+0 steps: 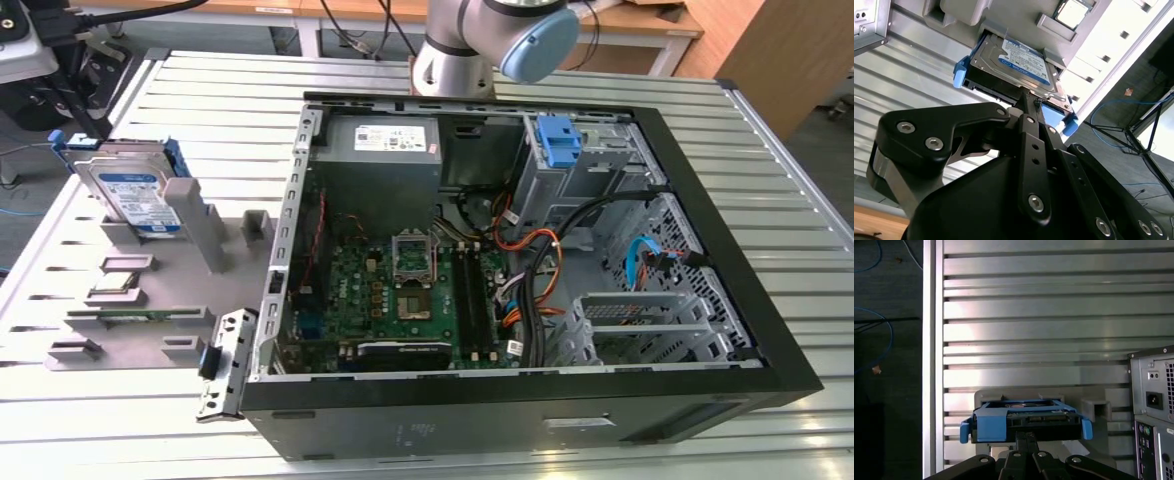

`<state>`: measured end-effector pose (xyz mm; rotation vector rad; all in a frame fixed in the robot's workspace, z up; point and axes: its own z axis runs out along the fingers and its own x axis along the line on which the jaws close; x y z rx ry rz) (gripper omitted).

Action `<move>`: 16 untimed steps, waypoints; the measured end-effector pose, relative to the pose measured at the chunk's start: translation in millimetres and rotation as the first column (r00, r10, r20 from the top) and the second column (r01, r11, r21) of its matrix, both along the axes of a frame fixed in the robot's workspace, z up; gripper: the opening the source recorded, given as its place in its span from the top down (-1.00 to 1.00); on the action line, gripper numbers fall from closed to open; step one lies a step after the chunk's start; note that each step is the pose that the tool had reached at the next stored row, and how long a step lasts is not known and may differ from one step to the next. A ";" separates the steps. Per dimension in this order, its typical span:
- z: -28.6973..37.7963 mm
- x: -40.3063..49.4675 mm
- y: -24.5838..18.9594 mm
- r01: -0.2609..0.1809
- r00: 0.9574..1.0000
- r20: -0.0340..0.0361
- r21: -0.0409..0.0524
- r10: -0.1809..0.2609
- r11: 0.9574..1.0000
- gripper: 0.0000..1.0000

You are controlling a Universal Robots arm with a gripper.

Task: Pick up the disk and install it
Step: 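Pick up the disk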

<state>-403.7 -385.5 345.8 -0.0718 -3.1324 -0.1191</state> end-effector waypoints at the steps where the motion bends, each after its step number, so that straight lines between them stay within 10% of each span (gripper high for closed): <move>1: 0.0 0.0 0.0 -0.004 1.000 0.000 0.000 0.004 1.000 0.79; 16: 0.0 0.0 0.0 -0.042 0.999 0.000 0.000 0.042 0.999 0.79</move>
